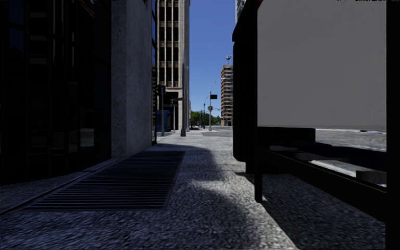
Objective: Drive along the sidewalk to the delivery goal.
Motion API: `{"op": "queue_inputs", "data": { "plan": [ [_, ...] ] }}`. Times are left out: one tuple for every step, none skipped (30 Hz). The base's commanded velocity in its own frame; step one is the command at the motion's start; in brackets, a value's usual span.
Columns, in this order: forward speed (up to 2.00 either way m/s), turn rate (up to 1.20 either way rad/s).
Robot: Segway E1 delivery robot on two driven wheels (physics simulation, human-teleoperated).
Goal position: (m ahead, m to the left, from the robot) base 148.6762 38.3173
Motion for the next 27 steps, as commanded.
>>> {"op": "queue_inputs", "data": {
  "plan": [
    [2.00,0.00],
    [2.00,0.00],
    [2.00,0.00],
    [2.00,0.00],
    [2.00,0.00],
    [2.00,0.00],
    [2.00,0.00],
    [2.00,0.00],
    [2.00,0.00],
    [2.00,0.00],
    [2.00,0.00],
    [2.00,0.00],
    [2.00,0.00],
    [2.00,0.00],
    [2.00,0.00],
    [2.00,0.00],
    [2.00,0.00],
    [2.00,0.00],
    [2.00,0.00],
    [2.00,0.00],
    [2.00,0.00],
    [2.00,0.00],
    [2.00,0.00],
    [2.00,0.00],
    [2.00,0.00],
    [2.00,0.00],
    [2.00,0.00]
  ]
}}
